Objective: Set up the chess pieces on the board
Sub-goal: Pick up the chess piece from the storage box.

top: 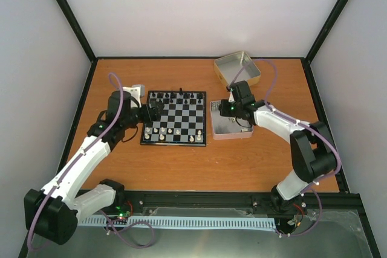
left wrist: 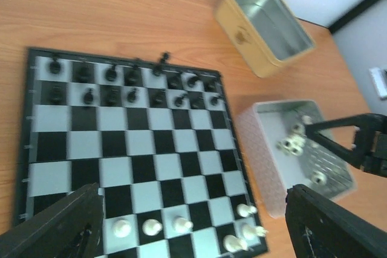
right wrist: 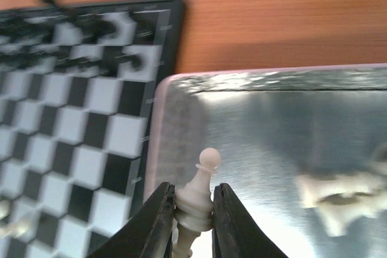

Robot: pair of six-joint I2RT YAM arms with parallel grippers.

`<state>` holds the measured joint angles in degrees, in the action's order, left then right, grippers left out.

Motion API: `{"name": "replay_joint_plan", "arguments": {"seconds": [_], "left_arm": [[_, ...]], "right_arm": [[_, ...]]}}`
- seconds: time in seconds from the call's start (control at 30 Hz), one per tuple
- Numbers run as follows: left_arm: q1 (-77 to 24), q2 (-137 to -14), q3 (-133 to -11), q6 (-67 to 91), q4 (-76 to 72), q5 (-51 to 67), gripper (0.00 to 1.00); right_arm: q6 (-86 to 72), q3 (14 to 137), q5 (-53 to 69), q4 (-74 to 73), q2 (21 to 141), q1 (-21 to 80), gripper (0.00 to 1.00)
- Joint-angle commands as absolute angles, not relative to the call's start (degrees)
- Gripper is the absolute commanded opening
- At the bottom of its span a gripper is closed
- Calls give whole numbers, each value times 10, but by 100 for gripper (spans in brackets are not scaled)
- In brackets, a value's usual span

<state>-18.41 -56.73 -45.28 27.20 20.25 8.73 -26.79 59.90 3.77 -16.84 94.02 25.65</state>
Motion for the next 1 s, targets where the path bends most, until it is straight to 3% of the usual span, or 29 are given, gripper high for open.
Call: {"name": "replay_joint_plan", "arguments": {"seconds": [0.0, 0.33, 0.57, 0.97], "left_arm": [[-182, -586, -449, 278, 141, 250, 83], [-182, -649, -432, 461, -8, 504, 83], [-183, -679, -442, 513, -45, 605, 80], [-184, -692, -439, 491, 3, 614, 45]], "right_arm": [[-228, 545, 251, -30, 888, 255, 18], [-213, 505, 532, 120, 836, 308, 18], [-169, 539, 592, 83, 844, 352, 18], [-162, 559, 584, 63, 856, 365, 17]]}}
